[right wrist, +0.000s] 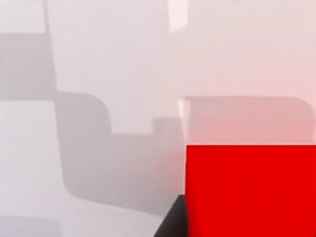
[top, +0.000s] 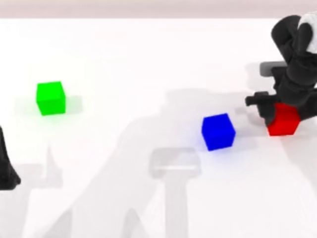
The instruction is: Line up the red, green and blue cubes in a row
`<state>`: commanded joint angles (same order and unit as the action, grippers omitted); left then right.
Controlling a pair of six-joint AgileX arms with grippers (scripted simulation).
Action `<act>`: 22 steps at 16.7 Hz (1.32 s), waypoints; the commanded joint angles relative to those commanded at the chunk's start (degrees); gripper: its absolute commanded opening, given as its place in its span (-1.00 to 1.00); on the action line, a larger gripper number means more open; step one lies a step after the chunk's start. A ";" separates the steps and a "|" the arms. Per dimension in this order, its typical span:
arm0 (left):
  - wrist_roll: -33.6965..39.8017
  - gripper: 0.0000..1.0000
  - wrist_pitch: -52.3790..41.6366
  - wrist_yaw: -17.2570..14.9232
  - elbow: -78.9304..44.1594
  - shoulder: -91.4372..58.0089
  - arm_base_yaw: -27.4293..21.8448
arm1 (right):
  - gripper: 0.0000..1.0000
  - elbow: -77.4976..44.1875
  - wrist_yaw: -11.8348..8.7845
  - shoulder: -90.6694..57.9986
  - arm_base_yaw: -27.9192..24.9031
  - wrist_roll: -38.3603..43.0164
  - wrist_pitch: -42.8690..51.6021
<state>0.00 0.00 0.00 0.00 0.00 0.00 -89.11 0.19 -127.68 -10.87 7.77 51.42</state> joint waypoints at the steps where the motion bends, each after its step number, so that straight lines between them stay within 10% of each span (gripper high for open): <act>1: 0.00 1.00 0.00 0.00 0.00 0.00 0.00 | -1.00 0.00 0.00 0.00 0.00 0.00 0.00; 22: 0.00 1.00 0.00 0.00 0.00 0.00 0.00 | -1.00 -13.71 0.20 2.72 -3.96 3.92 16.62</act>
<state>0.00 0.00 0.00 0.00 0.00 0.00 -102.82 0.39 -124.97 -14.82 11.68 68.04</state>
